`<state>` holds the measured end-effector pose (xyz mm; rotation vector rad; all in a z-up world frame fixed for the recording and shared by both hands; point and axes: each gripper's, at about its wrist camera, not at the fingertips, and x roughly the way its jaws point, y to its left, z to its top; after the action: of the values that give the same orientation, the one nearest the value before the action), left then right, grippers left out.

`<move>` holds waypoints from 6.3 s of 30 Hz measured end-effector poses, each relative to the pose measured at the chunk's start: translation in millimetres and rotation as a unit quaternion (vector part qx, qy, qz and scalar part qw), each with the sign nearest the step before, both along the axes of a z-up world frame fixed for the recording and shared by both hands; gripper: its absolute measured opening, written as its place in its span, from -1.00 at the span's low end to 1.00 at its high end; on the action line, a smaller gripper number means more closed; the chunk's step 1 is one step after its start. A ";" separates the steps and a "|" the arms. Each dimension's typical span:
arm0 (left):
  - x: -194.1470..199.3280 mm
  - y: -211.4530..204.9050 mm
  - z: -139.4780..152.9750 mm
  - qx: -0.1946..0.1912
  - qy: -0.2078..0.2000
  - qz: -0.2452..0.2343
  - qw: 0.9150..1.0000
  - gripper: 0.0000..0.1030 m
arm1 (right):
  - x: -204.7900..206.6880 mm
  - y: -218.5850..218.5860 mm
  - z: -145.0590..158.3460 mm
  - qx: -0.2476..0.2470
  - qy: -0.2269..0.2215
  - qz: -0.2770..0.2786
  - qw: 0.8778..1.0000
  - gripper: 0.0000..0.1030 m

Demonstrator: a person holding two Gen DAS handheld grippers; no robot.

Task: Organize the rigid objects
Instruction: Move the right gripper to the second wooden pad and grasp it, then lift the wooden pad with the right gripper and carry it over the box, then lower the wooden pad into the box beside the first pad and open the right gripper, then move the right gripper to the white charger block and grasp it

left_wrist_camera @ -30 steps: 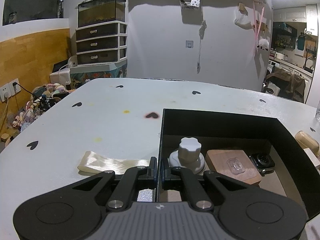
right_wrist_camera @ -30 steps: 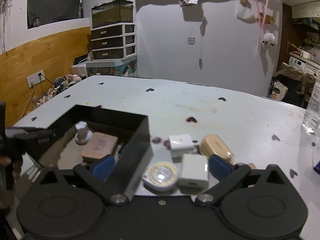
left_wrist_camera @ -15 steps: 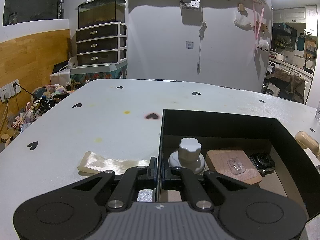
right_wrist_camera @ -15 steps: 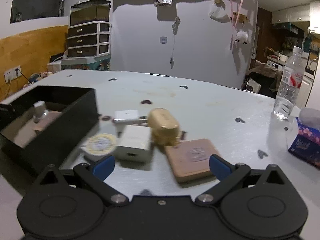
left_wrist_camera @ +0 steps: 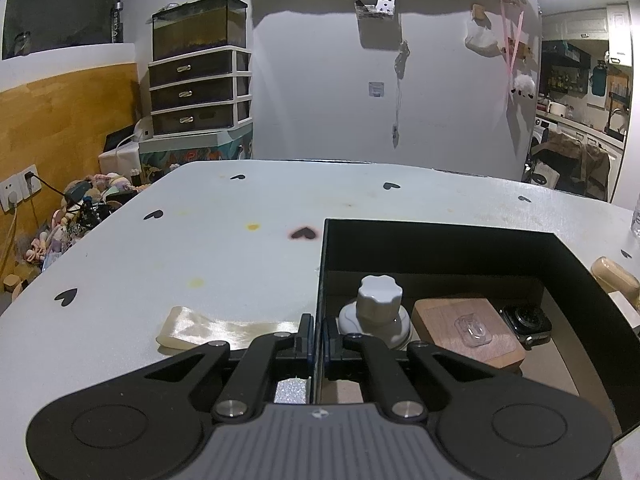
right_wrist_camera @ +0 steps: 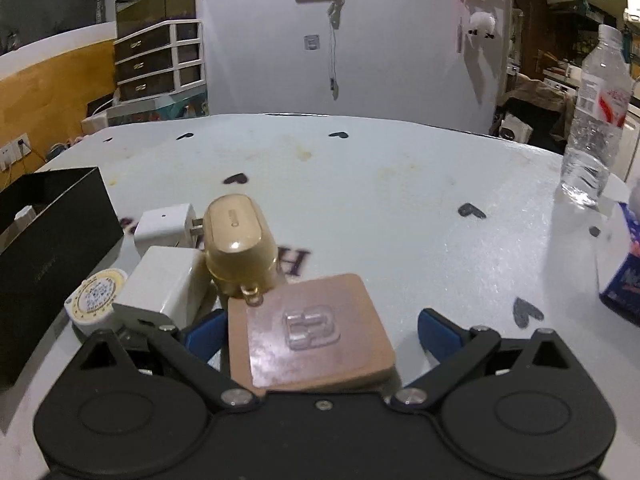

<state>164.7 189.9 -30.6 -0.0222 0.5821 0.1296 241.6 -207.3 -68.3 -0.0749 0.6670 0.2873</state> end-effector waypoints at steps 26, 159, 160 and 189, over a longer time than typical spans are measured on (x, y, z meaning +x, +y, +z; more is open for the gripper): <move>2.7 -2.5 -7.0 -0.016 -0.013 -0.020 1.000 -0.97 | -56.1 94.9 98.1 0.068 -0.010 0.043 0.997 0.55; 0.9 2.8 -6.2 -0.038 -0.014 -0.021 0.999 -0.93 | -7.4 224.8 84.3 0.028 0.224 0.056 0.973 -0.11; 0.8 3.1 -6.2 -0.038 -0.014 -0.021 0.999 -0.93 | -9.6 222.0 87.5 0.030 0.222 0.053 0.973 -0.05; -0.3 -3.7 -5.2 -0.024 -0.011 -0.017 1.000 -0.93 | -102.2 139.6 99.7 0.054 0.027 0.020 0.998 0.97</move>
<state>164.4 186.2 -35.8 -0.0602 0.5636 0.0832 139.4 -67.7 31.4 0.0236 0.7039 0.3648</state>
